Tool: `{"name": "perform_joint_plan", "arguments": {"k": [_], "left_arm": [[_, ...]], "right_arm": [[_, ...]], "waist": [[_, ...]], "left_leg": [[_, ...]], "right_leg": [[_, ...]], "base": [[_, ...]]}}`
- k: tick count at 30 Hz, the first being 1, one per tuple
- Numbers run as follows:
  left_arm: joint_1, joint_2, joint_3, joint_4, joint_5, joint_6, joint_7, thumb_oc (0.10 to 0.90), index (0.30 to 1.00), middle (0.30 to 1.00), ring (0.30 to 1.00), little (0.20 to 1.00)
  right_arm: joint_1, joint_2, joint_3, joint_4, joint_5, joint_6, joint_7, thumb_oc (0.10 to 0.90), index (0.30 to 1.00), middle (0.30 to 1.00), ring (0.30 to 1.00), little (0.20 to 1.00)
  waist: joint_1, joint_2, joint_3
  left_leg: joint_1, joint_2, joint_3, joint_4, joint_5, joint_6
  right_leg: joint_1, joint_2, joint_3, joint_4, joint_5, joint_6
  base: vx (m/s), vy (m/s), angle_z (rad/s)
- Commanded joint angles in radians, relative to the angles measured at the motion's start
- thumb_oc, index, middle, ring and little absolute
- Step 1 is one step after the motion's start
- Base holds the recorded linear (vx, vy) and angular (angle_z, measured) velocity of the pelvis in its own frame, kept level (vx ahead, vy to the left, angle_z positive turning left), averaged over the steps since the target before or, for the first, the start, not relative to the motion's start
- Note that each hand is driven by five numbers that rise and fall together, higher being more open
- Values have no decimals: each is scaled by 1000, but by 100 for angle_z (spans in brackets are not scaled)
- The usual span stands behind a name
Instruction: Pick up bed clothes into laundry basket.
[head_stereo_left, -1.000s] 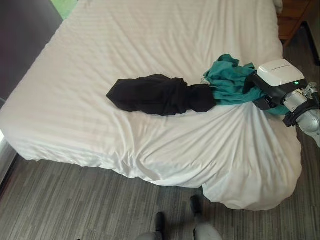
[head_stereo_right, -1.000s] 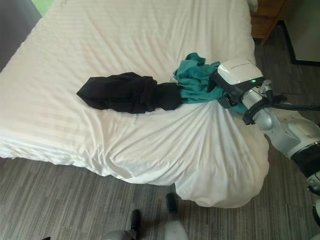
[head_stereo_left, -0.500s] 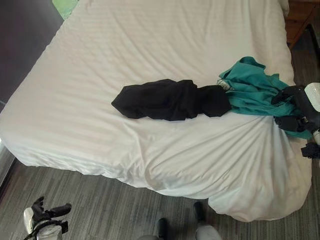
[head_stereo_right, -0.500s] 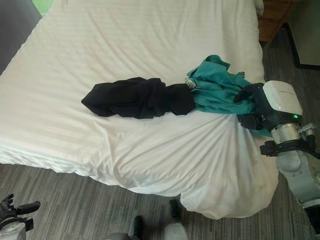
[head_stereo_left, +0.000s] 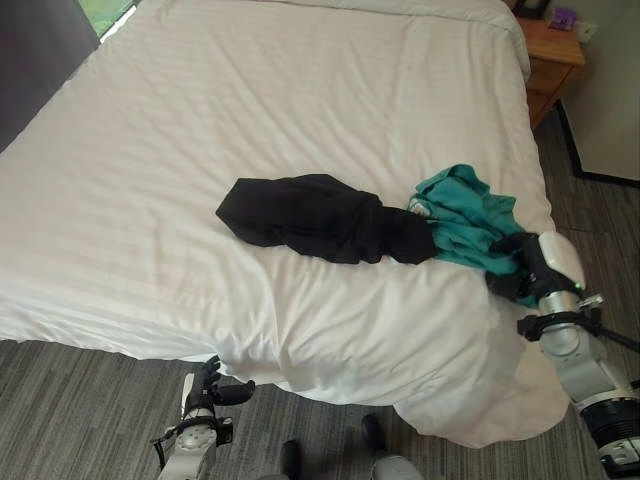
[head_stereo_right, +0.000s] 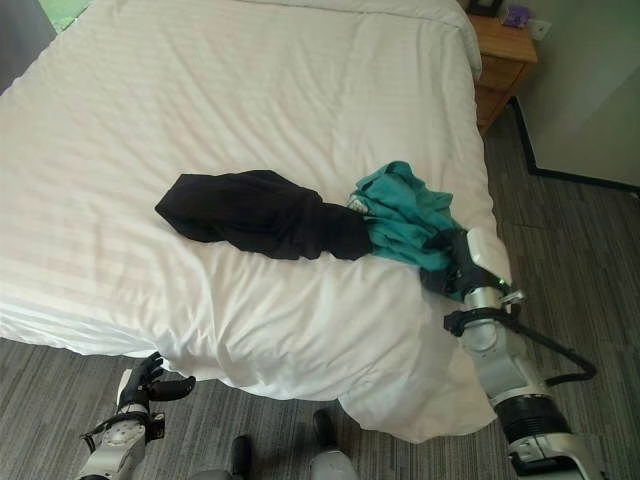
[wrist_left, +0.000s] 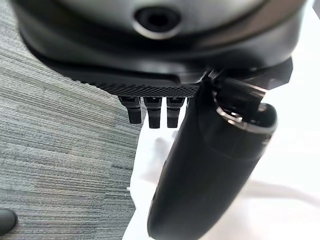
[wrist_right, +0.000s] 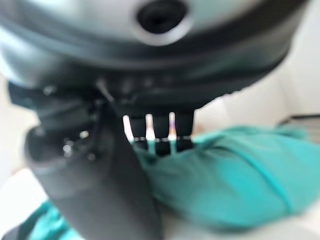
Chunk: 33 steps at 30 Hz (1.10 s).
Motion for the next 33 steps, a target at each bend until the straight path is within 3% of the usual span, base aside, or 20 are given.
{"name": "perform_joint_plan", "arguments": {"k": [1,4,7,11,12,15,21,28,33], "left_arm": [[4,29,1,58,10,-43,4,800,900,900,900,900],[-13,39,3,112,20,-35,-4,800,900,900,900,900],[-11,48,5,130,32,-30,-10,800,900,900,900,900],[2,63,11,125,43,-32,-18,800,900,900,900,900],[16,67,14,112,45,-34,-22,800,900,900,900,900],[37,66,2,94,43,-38,-36,800,900,900,900,900],[54,64,-3,98,24,-38,-50,800,900,900,900,900],[58,70,1,111,7,-38,-55,800,900,900,900,900],[57,81,6,136,9,-36,-50,800,900,900,900,900]], "right_arm": [[-20,3,48,86,-44,6,-31,800,900,900,900,900],[-19,39,91,157,-85,25,-17,800,900,900,900,900],[-14,13,89,132,-113,32,-8,800,900,900,900,900],[-16,-70,53,46,-139,32,1,800,900,900,900,900],[-27,-139,22,-27,-142,25,-3,800,900,900,900,900],[-62,-246,-30,-107,-113,17,-9,800,900,900,900,900],[-140,-345,-42,-137,-49,16,-3,800,900,900,900,900],[-208,-374,11,-127,-9,12,11,800,900,900,900,900],[-313,-357,118,-60,-22,9,26,800,900,900,900,900]], "waist": [[-1,3,-100],[0,3,-98],[-4,2,-100],[-11,-1,-100],[-18,-6,-100],[-22,-12,-103],[-23,-18,-107],[-13,-21,-104],[-1,-19,-97]], "left_leg": [[-84,38,-20,1,-23,-56],[-77,38,-22,1,-25,-55],[-67,37,-21,1,-29,-54],[-59,37,-16,1,-33,-53],[-57,38,-11,1,-34,-53],[-52,39,-4,1,-37,-54],[-53,41,1,1,-37,-58],[-58,44,-6,1,-32,-63],[-65,48,-10,1,-25,-67]], "right_leg": [[-5,-28,-14,4,-75,52],[3,-28,-16,4,-78,50],[10,-29,-18,4,-79,50],[12,-29,-15,4,-78,53],[12,-29,-12,4,-76,55],[11,-28,-7,4,-72,58],[8,-24,-6,4,-71,59],[9,-22,-11,4,-75,55],[4,-19,-12,4,-74,52]], "base": [[0,0,0],[0,0,0],[20,7,2],[1,10,-2],[1,22,-5],[-4,15,-9],[-2,-2,-4],[0,-14,-7],[-1,-36,0]]}}
